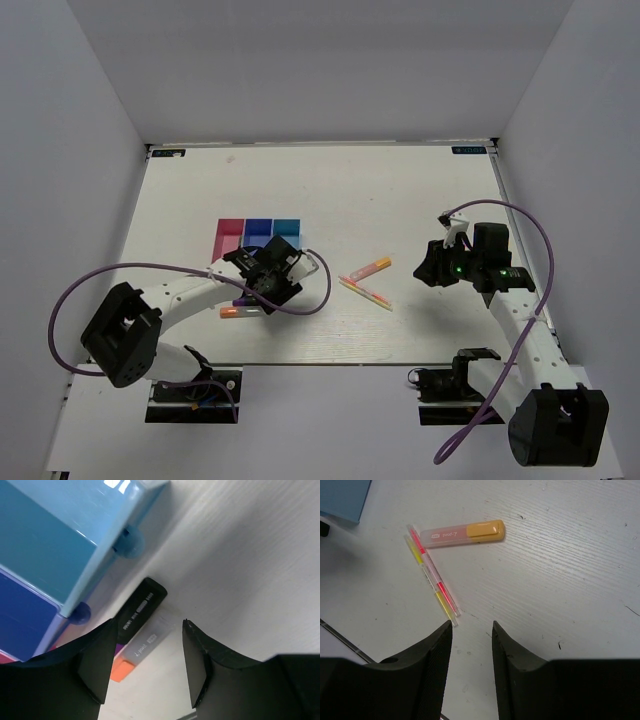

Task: Sort the stationery into containers
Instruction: Pick up the pen from the center of the board.

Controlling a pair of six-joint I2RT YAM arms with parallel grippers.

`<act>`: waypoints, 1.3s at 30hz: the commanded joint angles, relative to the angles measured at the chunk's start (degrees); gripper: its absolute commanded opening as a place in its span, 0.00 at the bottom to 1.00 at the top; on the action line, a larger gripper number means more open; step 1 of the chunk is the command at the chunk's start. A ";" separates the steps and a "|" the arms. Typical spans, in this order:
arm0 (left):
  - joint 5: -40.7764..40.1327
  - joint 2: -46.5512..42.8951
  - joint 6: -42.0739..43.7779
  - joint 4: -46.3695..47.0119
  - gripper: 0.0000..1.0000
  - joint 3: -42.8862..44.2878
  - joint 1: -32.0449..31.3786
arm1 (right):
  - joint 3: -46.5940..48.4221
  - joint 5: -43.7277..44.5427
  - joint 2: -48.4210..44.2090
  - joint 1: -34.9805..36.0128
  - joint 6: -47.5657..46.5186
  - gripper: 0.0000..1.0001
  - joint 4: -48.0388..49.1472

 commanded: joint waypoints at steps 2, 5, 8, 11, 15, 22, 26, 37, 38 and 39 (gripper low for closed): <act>-1.37 -1.70 3.44 4.39 0.64 -1.10 0.46 | 2.51 -1.24 0.38 0.18 -0.43 0.41 -0.75; 0.73 -1.96 4.06 5.97 0.64 -2.77 1.69 | 2.51 -1.32 0.47 0.00 -0.35 0.41 -0.66; 2.94 -1.62 4.50 6.50 0.62 -3.21 2.74 | 2.60 -1.15 0.38 0.09 -0.26 0.41 -0.75; 4.52 -1.00 4.50 7.02 0.62 -3.56 4.15 | 2.51 -1.24 0.29 0.27 -0.34 0.41 -0.92; 5.75 0.14 5.03 7.99 0.61 -4.35 5.29 | 2.60 -1.32 0.29 0.27 -0.34 0.41 -0.75; 8.65 2.43 4.41 7.38 0.52 -4.79 5.91 | 2.78 -1.33 -0.15 0.09 -0.17 0.41 -1.01; 9.01 2.61 4.06 6.42 0.48 -5.23 4.16 | 2.78 -1.41 -0.50 0.09 -0.17 0.41 -1.19; 9.71 2.95 0.11 5.71 0.46 -4.09 -3.58 | 2.78 -1.68 -1.20 0.27 -0.17 0.41 -0.93; 9.88 3.13 -0.07 5.80 0.46 -3.92 -3.76 | 2.78 -1.59 -1.29 0.27 -0.08 0.41 -1.19; 9.80 3.92 -0.51 5.88 0.46 -3.83 -3.93 | 2.78 -1.41 -1.38 0.09 -0.08 0.41 -1.19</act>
